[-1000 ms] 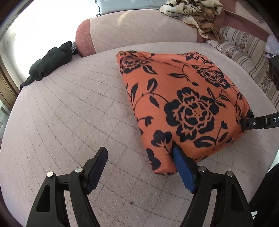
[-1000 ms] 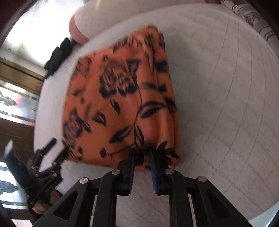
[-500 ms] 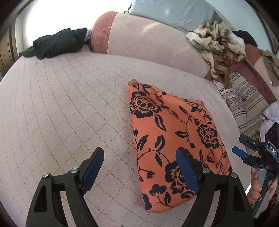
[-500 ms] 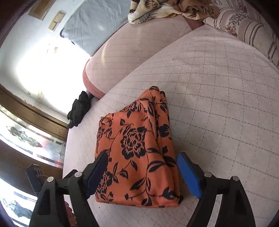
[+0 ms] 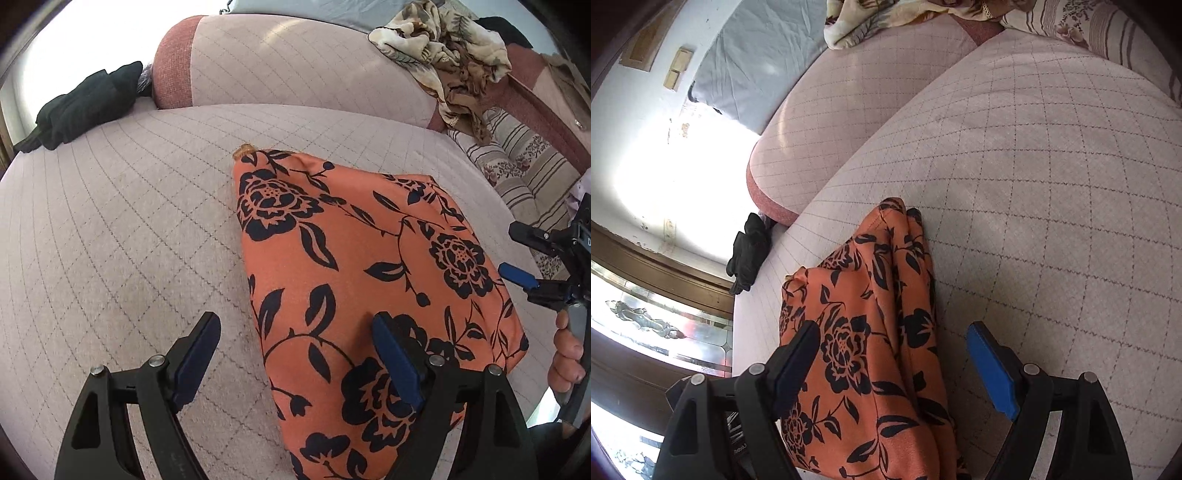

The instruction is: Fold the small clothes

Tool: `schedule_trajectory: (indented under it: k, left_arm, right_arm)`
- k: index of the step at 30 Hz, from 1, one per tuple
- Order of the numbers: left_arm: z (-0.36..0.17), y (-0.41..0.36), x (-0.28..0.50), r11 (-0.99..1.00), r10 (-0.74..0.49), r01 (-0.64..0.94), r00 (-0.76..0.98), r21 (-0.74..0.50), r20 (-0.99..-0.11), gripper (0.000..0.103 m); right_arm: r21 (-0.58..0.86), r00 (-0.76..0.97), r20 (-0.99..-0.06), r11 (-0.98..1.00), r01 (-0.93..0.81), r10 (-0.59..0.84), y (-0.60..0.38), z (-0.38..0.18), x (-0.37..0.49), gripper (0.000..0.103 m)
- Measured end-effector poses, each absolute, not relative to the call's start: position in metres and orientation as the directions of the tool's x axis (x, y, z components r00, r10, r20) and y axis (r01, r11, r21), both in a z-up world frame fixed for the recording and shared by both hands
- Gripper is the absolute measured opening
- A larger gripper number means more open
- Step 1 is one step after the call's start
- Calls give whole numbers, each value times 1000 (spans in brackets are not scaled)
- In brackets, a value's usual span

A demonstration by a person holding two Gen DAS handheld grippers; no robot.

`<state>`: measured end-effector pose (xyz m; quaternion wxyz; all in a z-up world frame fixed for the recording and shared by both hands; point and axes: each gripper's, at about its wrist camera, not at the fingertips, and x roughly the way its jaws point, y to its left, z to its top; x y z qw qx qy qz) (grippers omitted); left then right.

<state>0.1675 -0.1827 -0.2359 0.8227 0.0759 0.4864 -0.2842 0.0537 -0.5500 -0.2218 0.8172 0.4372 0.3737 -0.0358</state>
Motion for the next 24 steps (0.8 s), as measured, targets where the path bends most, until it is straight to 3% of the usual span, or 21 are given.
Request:
schedule_trajectory:
  k: [24]
  left_arm:
    - [-232, -190, 160, 817, -389, 566, 402, -108, -829, 85]
  right_arm:
    - [662, 706, -667, 624, 416, 237, -548, -232, 57, 84]
